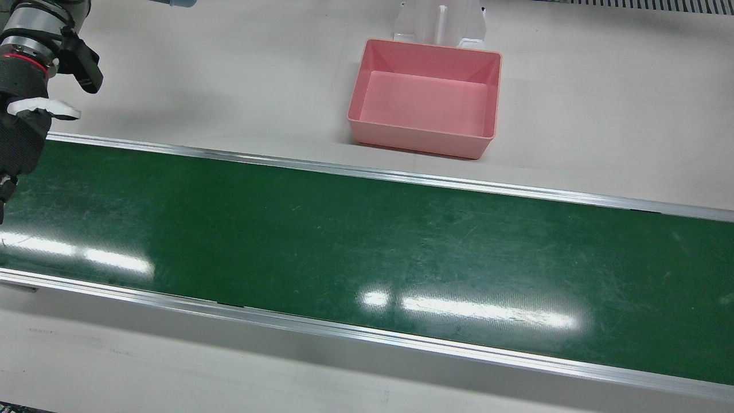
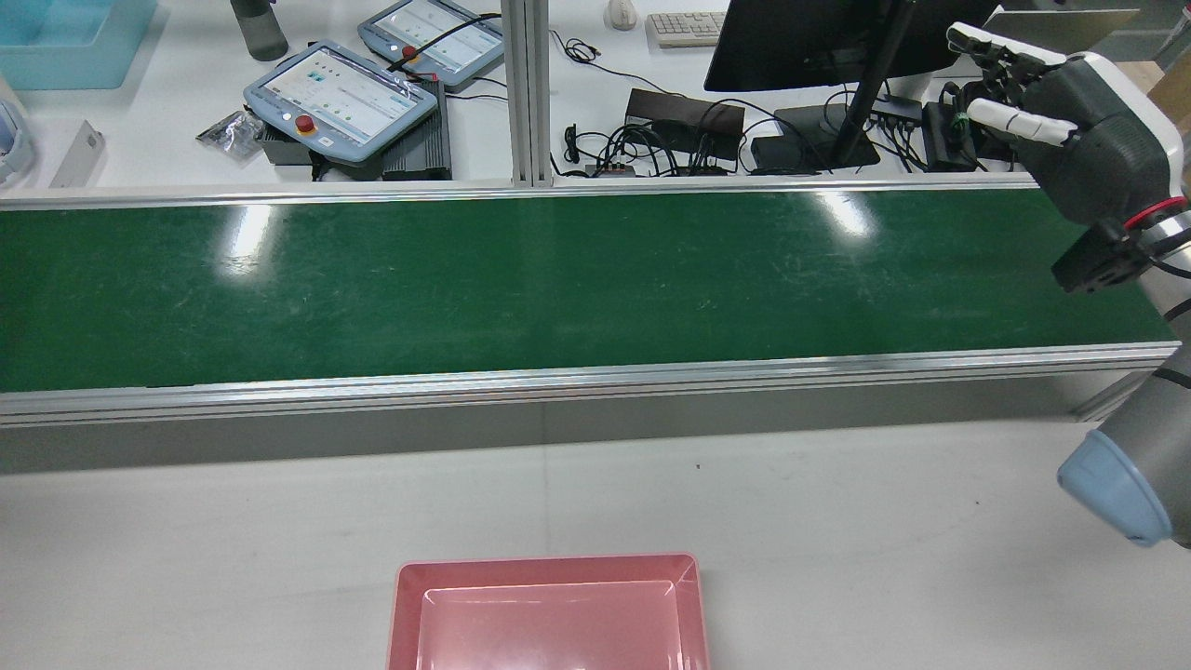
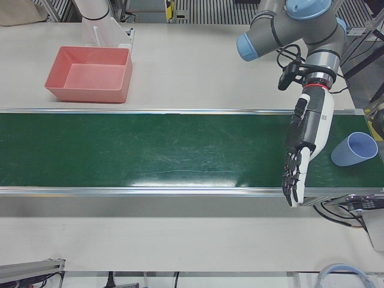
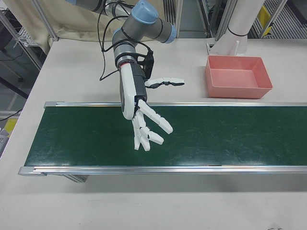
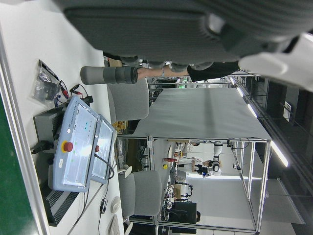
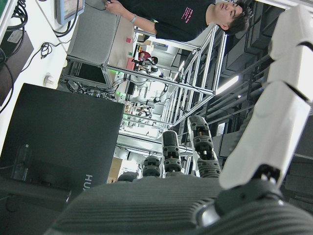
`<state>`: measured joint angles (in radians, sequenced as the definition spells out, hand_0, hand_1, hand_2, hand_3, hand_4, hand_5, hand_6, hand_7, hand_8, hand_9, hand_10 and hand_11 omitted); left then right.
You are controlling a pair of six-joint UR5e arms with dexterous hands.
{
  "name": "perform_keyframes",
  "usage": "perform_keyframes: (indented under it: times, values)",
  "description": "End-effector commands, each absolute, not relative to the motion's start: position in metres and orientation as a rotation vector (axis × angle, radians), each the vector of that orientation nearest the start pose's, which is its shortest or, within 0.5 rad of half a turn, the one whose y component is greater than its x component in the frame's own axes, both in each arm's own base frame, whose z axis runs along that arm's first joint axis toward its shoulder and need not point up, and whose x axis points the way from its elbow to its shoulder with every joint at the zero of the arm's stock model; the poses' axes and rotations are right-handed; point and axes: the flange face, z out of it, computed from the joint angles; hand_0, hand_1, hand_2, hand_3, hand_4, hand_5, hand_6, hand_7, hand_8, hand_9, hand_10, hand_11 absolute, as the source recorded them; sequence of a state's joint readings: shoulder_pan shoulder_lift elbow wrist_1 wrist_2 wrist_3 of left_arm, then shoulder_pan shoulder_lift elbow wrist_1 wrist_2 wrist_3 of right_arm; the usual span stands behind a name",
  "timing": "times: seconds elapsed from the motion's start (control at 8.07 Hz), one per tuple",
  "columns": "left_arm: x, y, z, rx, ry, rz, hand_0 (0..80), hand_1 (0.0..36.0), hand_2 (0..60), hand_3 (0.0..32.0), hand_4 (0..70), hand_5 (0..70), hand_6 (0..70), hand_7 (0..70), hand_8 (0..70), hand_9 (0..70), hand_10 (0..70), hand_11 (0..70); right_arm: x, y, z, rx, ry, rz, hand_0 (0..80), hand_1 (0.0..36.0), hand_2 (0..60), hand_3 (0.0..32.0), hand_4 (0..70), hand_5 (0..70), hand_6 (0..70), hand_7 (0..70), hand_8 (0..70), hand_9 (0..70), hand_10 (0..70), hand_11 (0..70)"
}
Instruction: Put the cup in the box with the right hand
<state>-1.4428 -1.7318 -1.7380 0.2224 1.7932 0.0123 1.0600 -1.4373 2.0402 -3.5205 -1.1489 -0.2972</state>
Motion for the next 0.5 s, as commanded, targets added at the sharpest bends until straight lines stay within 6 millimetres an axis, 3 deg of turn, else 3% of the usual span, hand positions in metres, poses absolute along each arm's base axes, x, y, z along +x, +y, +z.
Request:
perform_keyframes:
  times: [0.0,0.37]
  values:
    - [-0.0402,-0.5563,0.5444,-0.341,2.132,-1.910,0.0,0.0,0.0,0.0,0.0,0.0,0.0,0.0,0.0,0.0,0.0,0.0,-0.0870,-0.5129,0.4406,-0.166,2.576,-2.092,45.6,13.4,13.8,0.0,8.3,3.1,6.8,27.9,2.6,9.7,0.2,1.4]
    - [-0.0403,-0.5564,0.5444,-0.339,2.133,-1.911,0.0,0.0,0.0,0.0,0.0,0.0,0.0,0.0,0.0,0.0,0.0,0.0,-0.0860,-0.5110,0.4465,-0.173,2.569,-2.109,45.7,13.3,13.1,0.0,8.6,3.1,6.7,27.0,2.7,9.7,0.2,1.4]
